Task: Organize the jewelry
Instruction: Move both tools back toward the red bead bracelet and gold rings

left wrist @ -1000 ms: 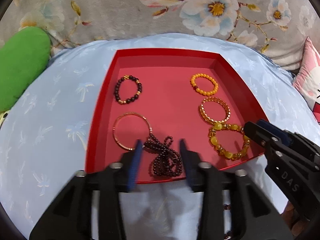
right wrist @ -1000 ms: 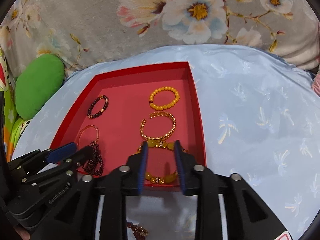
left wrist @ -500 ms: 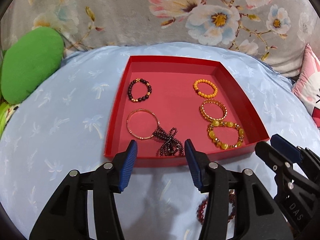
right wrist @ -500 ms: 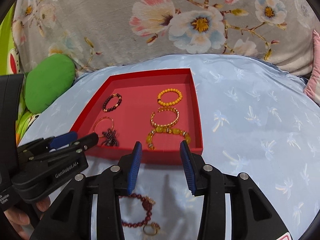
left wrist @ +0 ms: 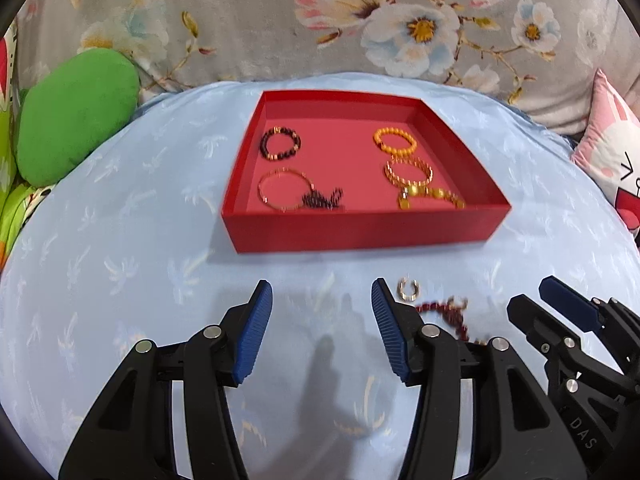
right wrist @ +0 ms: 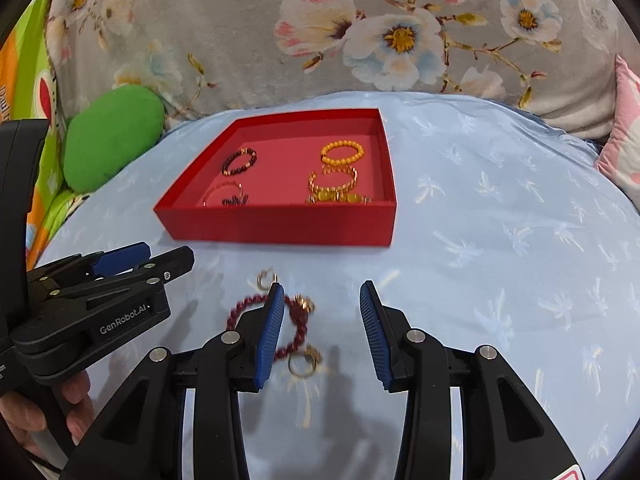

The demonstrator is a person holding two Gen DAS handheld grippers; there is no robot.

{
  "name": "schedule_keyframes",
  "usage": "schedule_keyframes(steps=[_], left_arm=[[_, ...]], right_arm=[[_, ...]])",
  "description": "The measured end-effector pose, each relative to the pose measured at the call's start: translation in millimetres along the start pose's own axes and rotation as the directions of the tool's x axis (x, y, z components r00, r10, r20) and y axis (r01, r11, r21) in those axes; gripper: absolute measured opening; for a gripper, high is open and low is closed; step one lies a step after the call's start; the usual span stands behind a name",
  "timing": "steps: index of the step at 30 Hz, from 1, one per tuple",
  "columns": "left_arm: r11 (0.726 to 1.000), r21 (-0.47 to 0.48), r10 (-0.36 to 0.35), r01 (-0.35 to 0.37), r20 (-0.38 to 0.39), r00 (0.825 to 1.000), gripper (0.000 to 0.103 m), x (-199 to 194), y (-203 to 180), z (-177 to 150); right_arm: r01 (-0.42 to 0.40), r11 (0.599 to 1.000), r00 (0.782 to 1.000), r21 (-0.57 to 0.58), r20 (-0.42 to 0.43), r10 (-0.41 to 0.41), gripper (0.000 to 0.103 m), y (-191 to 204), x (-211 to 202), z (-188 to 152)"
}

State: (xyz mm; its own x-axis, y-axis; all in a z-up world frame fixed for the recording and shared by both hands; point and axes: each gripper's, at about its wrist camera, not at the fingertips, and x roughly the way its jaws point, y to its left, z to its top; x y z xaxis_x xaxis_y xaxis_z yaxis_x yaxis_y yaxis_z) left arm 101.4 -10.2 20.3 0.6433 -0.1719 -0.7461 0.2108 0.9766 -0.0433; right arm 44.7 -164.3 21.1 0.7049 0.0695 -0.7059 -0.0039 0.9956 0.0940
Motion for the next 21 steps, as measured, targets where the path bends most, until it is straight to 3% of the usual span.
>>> schedule_keyframes(steps=[7,16,18,21], left_arm=[[0.999,0.0,-0.048,0.049,-0.052,0.997,0.049,8,-17,-27],[0.999,0.03,-0.036,0.039,-0.08,0.996,0.048,28,-38,-32],[0.998,0.053,-0.014,0.018,-0.066,0.998,0.045,29,-42,-32],[0.997,0.08,0.0,0.005,-0.058,0.998,0.03,29,-45,-33]], right_arm=[[-0.008,1.0,0.999,0.015,-0.037,0.009,0.039,-5,-5,-26],[0.002,0.999,0.999,0.035,-0.053,0.0,0.039,-13,-5,-36],[0.005,0.999,0.999,0.037,-0.054,-0.003,0.039,-14,-4,-36],[0.003,0.999,0.999,0.039,-0.055,-0.001,0.039,-15,-4,-36]])
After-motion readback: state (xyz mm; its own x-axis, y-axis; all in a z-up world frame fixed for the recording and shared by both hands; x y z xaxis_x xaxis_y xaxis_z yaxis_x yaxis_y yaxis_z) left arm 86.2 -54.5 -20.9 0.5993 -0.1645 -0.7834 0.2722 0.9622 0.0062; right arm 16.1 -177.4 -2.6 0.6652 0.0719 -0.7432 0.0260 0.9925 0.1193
